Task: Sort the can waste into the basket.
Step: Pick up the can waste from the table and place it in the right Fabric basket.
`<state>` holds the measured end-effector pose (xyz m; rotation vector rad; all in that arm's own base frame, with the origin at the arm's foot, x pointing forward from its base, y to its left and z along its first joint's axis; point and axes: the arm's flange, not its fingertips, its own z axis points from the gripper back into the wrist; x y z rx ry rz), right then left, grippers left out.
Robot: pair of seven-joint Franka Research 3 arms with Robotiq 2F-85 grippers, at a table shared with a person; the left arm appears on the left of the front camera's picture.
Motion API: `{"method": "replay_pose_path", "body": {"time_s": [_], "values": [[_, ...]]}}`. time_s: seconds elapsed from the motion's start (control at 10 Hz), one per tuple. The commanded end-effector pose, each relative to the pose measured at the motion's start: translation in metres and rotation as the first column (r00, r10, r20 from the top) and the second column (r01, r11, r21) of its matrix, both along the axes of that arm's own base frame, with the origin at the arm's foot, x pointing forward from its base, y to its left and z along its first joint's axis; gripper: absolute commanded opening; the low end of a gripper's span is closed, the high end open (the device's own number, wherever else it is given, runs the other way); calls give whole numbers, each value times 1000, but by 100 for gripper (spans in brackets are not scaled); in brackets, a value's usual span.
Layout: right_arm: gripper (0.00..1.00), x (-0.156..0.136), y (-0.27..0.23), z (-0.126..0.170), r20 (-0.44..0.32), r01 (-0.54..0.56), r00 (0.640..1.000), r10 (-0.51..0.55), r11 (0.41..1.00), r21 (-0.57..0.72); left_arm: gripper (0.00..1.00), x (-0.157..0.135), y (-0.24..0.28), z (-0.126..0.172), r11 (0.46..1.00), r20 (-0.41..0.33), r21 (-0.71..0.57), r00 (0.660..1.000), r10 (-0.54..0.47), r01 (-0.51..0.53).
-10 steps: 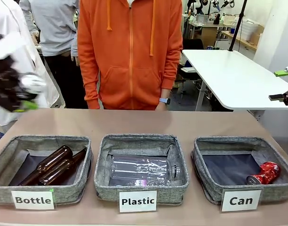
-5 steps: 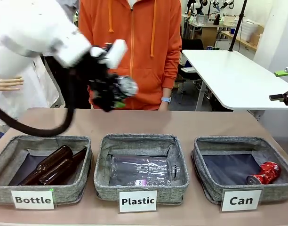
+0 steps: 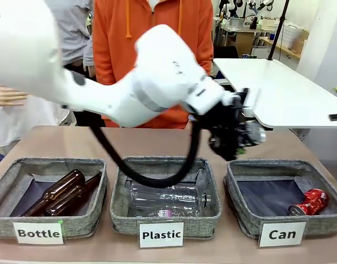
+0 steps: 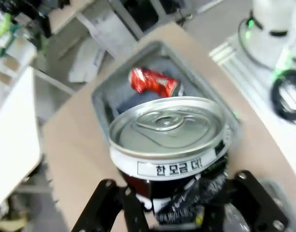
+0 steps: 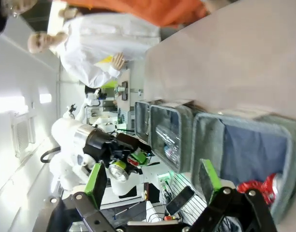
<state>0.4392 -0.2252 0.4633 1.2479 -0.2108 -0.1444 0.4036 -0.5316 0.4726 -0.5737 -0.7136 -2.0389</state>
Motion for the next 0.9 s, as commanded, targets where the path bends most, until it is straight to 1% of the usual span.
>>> {"method": "replay_pose_path", "body": {"time_s": [0.0,0.1,0.3,0.4,0.5,0.6,0.7,0.8], "values": [[100,-41,-28,-23,-56,13,998,-15,1000,-26,0,12,-52,9,1000,29,12,999,22,-23],[100,-64,-52,-34,-63,58,996,-58,998,-4,0,7,-77,-3,1000,4,26,1000,-3,3],[100,-102,-91,-41,-38,183,983,-182,983,25,0,5,-114,-35,999,-4,48,1000,-23,23],[100,-112,-99,-46,-20,219,976,-218,975,37,0,6,-127,-46,998,11,57,1000,-18,18],[100,-113,-103,-50,-21,246,969,-245,968,48,0,7,-136,-54,996,-4,83,1000,-31,31],[100,-112,-102,-47,-64,196,979,-195,981,12,0,6,-139,-59,995,-9,94,999,-39,39],[100,-112,-102,-47,-64,196,979,-195,981,12,0,5,-143,-62,993,3,109,999,-37,37],[100,-112,-102,-47,-64,196,979,-195,981,12,0,7,-143,-63,993,-4,116,999,-36,36]]}}
